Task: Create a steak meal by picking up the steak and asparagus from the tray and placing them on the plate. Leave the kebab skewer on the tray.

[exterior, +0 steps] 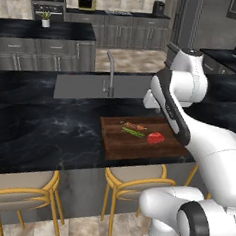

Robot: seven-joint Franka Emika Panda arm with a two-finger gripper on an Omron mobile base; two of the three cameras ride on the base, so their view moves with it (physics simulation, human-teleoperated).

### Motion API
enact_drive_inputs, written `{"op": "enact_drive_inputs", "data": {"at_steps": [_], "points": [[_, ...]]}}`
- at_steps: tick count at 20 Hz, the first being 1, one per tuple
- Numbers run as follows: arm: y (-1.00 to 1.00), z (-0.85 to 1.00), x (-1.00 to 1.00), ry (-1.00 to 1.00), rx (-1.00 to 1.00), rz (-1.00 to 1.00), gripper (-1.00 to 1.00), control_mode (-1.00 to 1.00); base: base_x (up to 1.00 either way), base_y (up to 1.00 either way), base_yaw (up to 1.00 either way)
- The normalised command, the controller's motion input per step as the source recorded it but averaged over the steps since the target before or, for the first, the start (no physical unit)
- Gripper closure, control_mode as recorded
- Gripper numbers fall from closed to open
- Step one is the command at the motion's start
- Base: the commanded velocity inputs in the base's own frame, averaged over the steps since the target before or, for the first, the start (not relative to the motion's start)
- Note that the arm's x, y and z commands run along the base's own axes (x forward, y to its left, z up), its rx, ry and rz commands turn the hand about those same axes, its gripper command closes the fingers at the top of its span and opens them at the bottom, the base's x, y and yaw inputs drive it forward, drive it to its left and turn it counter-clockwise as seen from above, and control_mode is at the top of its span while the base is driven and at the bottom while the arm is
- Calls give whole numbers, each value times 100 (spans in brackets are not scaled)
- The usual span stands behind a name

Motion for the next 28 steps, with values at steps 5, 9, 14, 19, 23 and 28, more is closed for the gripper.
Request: {"op": "enact_drive_inputs", "data": {"at_steps": [5,9,14,19,23,28], "points": [[0,0,-5,0,0,0,-100,-100,0,0,0],[-6,-4,-7,0,0,0,-100,-100,0,0,0],[-15,-37,0,2,0,-9,-100,-100,0,0,0],[-4,-61,3,2,0,-12,-100,-100,0,0,0],[0,-58,9,1,0,-9,-100,-100,0,0,0],[0,-52,25,0,0,-3,-100,-100,0,0,0]]}}
